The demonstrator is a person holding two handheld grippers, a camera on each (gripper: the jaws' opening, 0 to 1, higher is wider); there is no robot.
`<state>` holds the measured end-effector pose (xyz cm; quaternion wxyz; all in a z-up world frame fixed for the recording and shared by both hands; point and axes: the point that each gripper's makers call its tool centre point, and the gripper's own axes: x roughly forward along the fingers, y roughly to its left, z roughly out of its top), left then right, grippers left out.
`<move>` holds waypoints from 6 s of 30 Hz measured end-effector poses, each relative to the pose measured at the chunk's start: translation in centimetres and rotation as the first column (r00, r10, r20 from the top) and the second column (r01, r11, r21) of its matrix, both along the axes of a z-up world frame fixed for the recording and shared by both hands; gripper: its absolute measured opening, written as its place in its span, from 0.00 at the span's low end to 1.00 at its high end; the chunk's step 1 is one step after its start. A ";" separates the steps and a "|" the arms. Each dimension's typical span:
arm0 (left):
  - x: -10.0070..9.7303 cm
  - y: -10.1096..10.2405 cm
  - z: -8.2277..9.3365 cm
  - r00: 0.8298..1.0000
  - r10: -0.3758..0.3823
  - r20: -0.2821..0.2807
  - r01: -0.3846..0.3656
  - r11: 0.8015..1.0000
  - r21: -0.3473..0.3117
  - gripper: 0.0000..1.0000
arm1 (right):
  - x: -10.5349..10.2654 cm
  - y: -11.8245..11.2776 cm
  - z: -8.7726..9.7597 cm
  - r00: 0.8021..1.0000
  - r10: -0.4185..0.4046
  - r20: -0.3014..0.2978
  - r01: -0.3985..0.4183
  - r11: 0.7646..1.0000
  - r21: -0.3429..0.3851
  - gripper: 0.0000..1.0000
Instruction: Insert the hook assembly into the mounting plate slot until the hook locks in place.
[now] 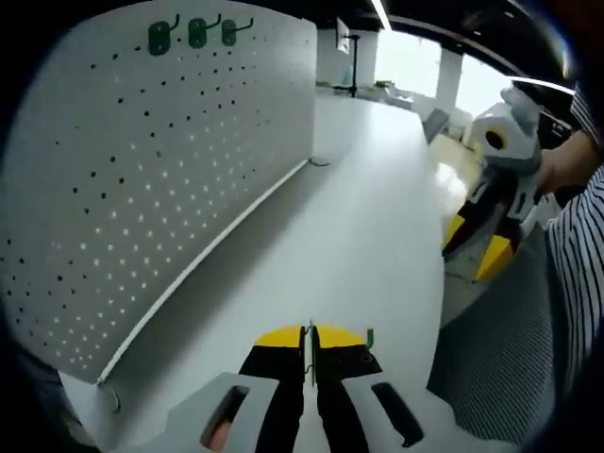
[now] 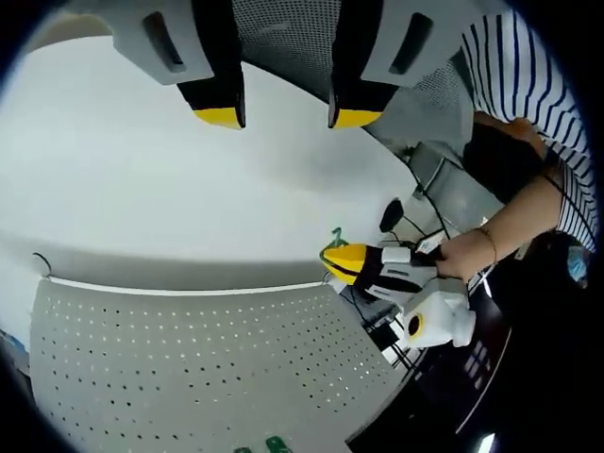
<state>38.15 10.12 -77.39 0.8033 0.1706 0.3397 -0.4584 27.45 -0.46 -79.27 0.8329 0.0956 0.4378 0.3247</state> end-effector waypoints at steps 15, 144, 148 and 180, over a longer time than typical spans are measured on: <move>-0.7 -2.1 4.7 0.989 0.142 -0.043 -0.148 0.969 -0.198 0.02 | 0.3 0.5 1.1 1.000 0.009 0.025 -0.010 1.000 0.020 0.32; -2.9 -4.6 9.3 0.895 0.350 -0.277 -0.447 0.695 -0.564 0.04 | 5.6 5.3 11.1 0.977 -0.142 0.158 0.081 0.936 0.343 0.00; -2.7 -4.5 9.6 0.902 0.351 -0.254 -0.432 0.702 -0.567 0.04 | 5.7 5.3 11.4 0.974 -0.137 0.179 0.072 0.940 0.332 0.00; -2.6 -3.9 10.4 0.925 0.344 -0.163 -0.375 0.747 -0.549 0.20 | 6.9 4.6 12.4 0.926 -0.096 0.364 0.031 0.983 0.181 0.00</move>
